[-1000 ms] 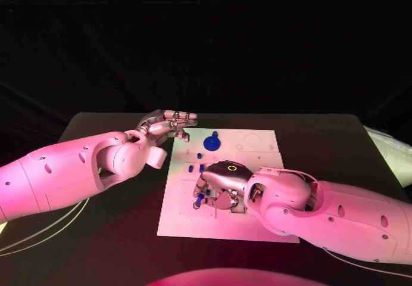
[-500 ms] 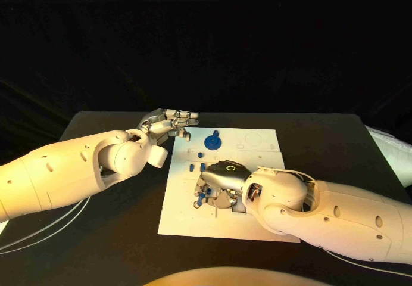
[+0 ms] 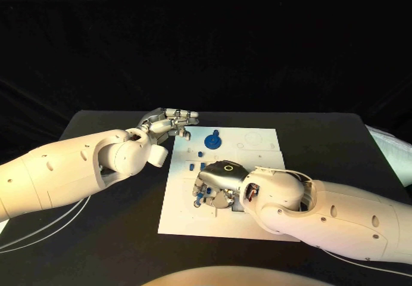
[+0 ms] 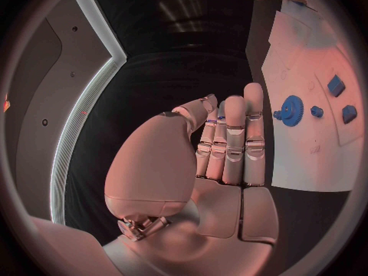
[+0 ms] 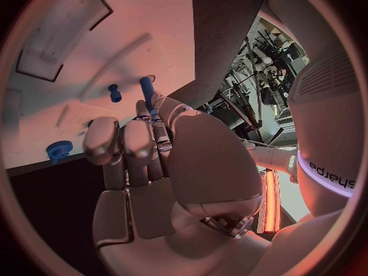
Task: Assemble the parts on the task board
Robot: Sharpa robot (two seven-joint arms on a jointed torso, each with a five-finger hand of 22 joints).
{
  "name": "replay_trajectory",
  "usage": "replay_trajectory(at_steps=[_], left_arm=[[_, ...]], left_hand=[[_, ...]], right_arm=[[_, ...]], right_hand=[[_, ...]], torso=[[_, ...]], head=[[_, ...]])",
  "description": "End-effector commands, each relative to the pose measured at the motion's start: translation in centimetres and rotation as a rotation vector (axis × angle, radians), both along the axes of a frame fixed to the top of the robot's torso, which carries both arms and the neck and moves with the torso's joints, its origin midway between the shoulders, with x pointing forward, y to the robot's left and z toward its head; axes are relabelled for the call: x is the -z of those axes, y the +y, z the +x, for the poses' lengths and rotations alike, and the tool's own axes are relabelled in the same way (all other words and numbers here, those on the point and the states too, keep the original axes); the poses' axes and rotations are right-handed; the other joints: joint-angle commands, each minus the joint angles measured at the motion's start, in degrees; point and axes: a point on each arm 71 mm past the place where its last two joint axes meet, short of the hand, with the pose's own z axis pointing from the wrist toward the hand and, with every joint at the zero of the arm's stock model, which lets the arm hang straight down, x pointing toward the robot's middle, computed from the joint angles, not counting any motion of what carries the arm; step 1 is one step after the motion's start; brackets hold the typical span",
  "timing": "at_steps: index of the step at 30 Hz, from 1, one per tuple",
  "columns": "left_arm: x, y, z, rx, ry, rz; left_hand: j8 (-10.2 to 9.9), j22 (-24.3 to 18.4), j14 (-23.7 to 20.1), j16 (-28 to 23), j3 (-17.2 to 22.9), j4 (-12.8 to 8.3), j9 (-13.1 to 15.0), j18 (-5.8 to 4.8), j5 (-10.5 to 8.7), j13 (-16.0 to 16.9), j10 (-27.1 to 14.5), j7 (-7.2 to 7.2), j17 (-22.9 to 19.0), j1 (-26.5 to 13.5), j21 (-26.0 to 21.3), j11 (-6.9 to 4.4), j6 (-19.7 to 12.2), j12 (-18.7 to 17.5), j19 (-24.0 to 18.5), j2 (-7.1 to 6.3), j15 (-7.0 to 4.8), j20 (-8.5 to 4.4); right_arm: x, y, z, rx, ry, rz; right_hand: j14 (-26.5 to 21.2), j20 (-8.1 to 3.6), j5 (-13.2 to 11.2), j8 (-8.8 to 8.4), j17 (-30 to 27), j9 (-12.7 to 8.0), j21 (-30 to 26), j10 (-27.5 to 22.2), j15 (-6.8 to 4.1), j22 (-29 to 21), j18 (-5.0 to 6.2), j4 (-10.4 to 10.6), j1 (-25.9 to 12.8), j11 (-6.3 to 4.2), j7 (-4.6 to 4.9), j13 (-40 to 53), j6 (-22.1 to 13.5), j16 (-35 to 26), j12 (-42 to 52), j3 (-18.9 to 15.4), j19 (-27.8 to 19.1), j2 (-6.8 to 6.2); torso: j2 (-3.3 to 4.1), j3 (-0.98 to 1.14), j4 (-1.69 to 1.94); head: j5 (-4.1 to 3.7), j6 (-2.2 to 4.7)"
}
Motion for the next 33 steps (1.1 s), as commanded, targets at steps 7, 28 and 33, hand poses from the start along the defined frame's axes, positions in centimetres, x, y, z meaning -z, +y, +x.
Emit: replay_trajectory(at_steps=[7, 28, 33], left_arm=[[-0.1, -0.2, 0.0, 0.017, -0.004, -0.015], [-0.1, -0.2, -0.1, 0.018, -0.002, -0.015], [-0.1, -0.2, -0.1, 0.018, -0.002, -0.015]], left_hand=[[0.2, -0.1, -0.4, -0.3, -0.3, 0.0, 0.0, 1.08, 0.38, -0.1, -0.3, 0.22, -0.1, 0.2, -0.4, -0.07, -0.2, 0.3, -0.3, 0.29, 0.1, 0.12], [0.2, -0.1, -0.5, -0.3, -0.4, -0.1, 0.0, 1.1, 0.42, -0.1, -0.3, 0.2, -0.2, 0.2, -0.4, -0.09, -0.2, 0.4, -0.3, 0.32, 0.08, 0.12], [0.2, -0.1, -0.5, -0.3, -0.4, -0.1, 0.0, 1.1, 0.42, -0.1, -0.3, 0.2, -0.2, 0.2, -0.4, -0.09, -0.2, 0.4, -0.3, 0.32, 0.08, 0.12]], right_arm=[[0.6, 0.1, -0.5, -0.012, 0.025, -0.036], [1.6, 0.4, -0.2, -0.006, 0.033, -0.13], [1.7, 0.6, -0.2, -0.005, 0.011, -0.136]], right_hand=[[1.3, 0.41, 0.3, 0.16, 0.1, 0.1, 0.3, 0.9, 0.25, 0.0, -0.83, 0.1, -0.3, -0.66, 0.18, 0.1, 0.2, 0.3, 0.2, 0.3, 0.0, 0.33], [0.9, 0.68, 0.9, -0.33, -0.8, -0.3, -0.2, -0.4, 0.64, -0.8, -0.67, 0.7, -3.1, -0.17, 0.59, 0.0, -1.5, -0.1, -0.9, -0.3, -0.8, -1.15], [0.7, 1.07, 2.1, -0.33, -1.4, -0.4, -1.2, -2.5, 1.07, -2.2, -0.39, 1.3, -4.8, 0.35, 0.78, -0.1, -3.2, -0.5, -1.5, -1.2, -1.8, -2.27]], torso=[[0.01, 0.01, 0.0], [0.0, 0.01, -0.02], [0.04, 0.04, 0.01]], head=[[0.15, -0.03], [0.21, -0.04], [0.24, -0.06]])
